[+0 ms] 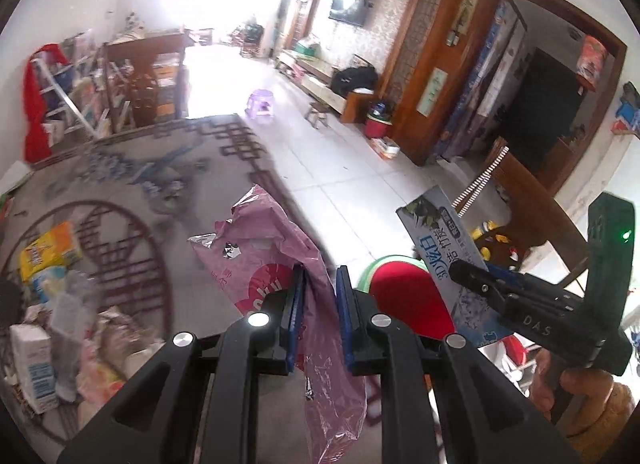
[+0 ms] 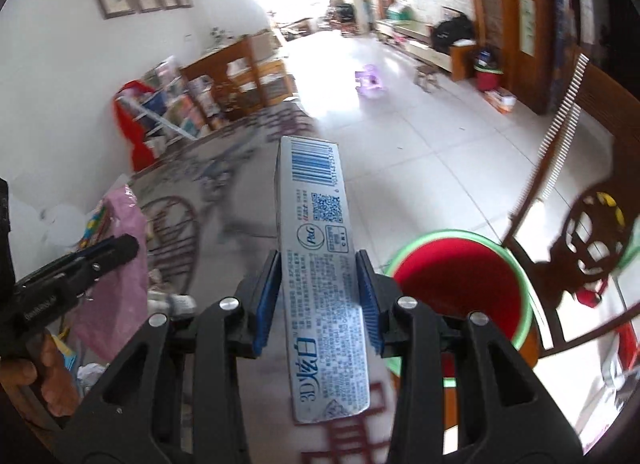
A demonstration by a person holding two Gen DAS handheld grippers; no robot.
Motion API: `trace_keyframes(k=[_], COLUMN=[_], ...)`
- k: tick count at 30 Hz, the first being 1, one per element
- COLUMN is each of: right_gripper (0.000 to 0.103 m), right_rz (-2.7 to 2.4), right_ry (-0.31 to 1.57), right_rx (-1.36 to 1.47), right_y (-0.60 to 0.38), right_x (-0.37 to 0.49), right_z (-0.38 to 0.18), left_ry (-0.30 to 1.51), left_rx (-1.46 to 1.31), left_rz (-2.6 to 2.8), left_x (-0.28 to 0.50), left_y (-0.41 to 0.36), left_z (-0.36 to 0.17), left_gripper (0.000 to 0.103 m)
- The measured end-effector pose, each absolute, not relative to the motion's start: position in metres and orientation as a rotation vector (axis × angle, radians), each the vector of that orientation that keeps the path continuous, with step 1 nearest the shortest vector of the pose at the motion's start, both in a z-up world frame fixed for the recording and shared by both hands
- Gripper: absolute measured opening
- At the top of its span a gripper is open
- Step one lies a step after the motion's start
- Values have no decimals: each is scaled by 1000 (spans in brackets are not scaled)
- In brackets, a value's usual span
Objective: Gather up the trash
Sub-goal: 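Carry the pink bag and toothpaste box toward the red bucket with both tools, then open both tools over the red bucket to drop the bag and box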
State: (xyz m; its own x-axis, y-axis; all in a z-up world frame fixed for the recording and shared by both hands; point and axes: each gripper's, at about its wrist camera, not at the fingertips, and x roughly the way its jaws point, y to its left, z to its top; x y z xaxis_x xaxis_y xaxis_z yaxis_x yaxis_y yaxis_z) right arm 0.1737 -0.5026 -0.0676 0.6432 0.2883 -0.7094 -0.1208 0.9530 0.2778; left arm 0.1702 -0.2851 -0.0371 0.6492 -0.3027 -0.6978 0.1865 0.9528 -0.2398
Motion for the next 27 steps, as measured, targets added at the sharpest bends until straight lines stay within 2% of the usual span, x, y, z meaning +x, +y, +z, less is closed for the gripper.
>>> trace_keyframes(k=[12,23,25,26,27], right_gripper=[37,38,38,40,42], right_rz=[42,-39,-51,-57,-61], right_ry=[944,972,974,972,969], right_rx=[325,386,396,400,403], right_y=[-593,-633,-639,-642,-644], right_x=[189,193,194,194,193], right_z=[-117,-132,-134,-135,-135], left_ry=[900,985,988,992,997], left_rx=[-118,-53,-28,-23,-20], left_rz=[-486,-612,-620,-620,-614], left_x=[214,240,242,244,245], left_y=[-383,-454,-463,-468,-469], left_z=[-62,-93,-95,-98,-100], left_gripper=[14,14,19,24,48])
